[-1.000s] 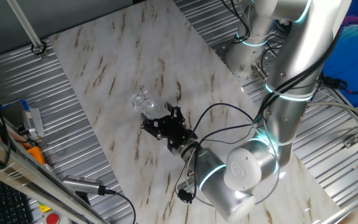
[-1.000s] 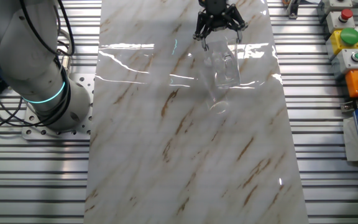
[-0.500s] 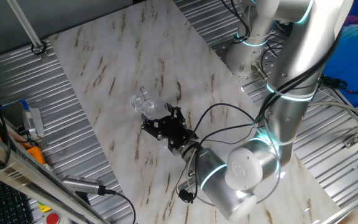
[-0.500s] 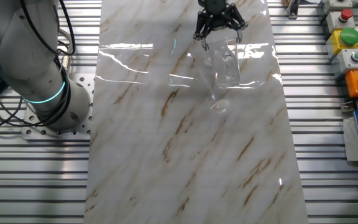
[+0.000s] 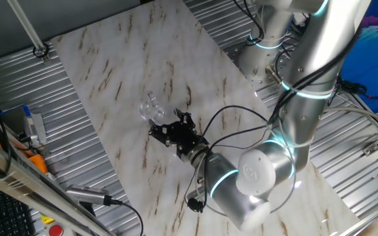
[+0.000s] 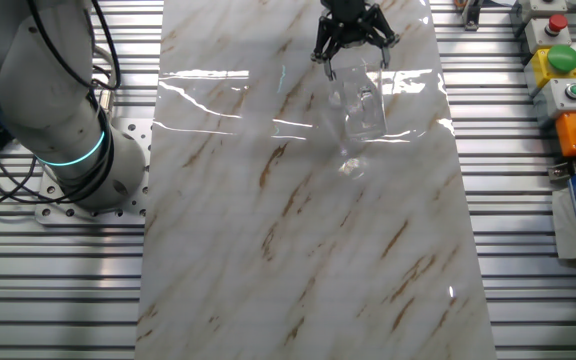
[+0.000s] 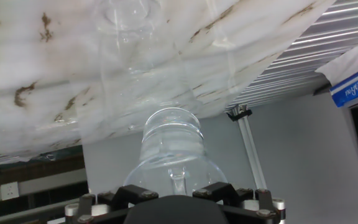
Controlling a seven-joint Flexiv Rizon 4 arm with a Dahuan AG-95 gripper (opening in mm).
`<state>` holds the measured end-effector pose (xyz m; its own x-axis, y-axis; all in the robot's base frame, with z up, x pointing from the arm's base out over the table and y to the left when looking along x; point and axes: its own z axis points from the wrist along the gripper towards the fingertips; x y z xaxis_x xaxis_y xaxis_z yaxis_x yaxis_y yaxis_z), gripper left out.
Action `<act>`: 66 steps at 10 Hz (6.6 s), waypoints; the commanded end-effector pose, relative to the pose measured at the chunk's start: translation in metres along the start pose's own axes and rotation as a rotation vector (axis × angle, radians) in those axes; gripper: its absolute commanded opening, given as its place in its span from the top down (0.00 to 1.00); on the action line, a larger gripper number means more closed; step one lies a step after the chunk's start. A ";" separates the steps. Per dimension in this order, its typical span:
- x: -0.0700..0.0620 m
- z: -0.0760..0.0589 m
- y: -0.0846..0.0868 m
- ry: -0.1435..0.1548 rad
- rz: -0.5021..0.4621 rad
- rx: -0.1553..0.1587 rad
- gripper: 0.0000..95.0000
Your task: Pour the water from one cup into another empty cup
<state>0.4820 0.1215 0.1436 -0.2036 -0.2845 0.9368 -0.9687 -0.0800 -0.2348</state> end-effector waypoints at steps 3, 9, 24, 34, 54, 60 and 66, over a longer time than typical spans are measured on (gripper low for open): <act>0.005 0.006 0.002 -0.099 0.020 -0.018 1.00; 0.014 0.016 0.006 -0.304 0.068 -0.059 1.00; 0.016 0.043 0.013 -0.845 0.024 -0.107 1.00; 0.026 0.075 0.006 -1.027 -0.069 -0.105 1.00; -0.009 0.102 0.003 -1.133 -0.068 -0.163 1.00; -0.010 0.101 0.004 -1.131 -0.067 -0.164 0.20; -0.016 0.096 0.001 -1.137 -0.065 -0.168 0.00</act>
<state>0.4989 0.0340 0.1022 0.0096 -0.9883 0.1524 -0.9968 -0.0215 -0.0766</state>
